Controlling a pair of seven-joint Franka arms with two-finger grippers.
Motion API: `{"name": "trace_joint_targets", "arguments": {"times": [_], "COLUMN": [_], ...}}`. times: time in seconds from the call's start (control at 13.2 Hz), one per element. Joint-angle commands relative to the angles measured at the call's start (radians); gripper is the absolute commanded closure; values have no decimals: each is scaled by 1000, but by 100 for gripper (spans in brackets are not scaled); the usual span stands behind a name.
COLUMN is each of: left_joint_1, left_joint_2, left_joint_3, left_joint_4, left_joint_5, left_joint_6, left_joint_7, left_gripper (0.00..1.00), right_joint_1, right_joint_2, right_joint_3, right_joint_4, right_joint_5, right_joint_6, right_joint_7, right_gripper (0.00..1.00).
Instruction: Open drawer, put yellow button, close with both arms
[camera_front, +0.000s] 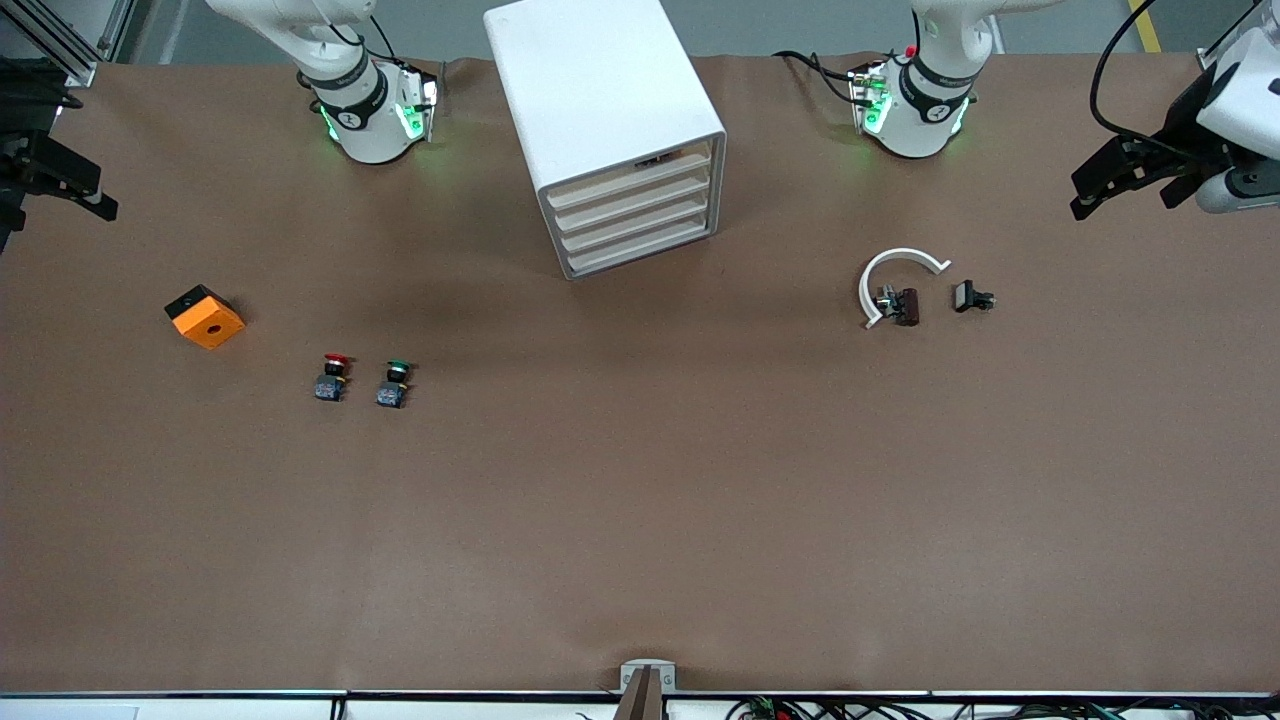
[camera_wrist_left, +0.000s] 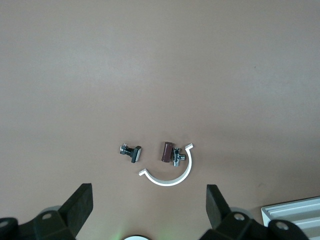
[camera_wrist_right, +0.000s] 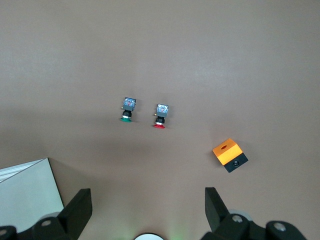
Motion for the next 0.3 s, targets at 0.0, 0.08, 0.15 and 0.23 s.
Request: {"name": "trace_joint_targets", "arguments": {"times": [0.0,0.08,0.15,0.23], "left_joint_1": [10,10,10,10], "left_joint_2": [1,6,24,39], "left_joint_3": [3,5,6,9], "left_joint_4": [7,21,40,57], "left_joint_5": [-7,-8,-7,-5], "left_joint_6": [-5,-7,-7,-15], "left_joint_7": [18,16,15,15], "left_gripper": [0,0,0,0], "right_joint_1": [0,0,0,0], "right_joint_2": [-64,-66,-72,-78], "right_joint_3": [1,1,1,1], "right_joint_4": [-77,-73,-73,-73], "right_joint_5": [3,2,1,1], "right_joint_6": [34,35,38,37], "right_joint_7": [-12,-12,-12,-12], "right_gripper": [0,0,0,0]}}
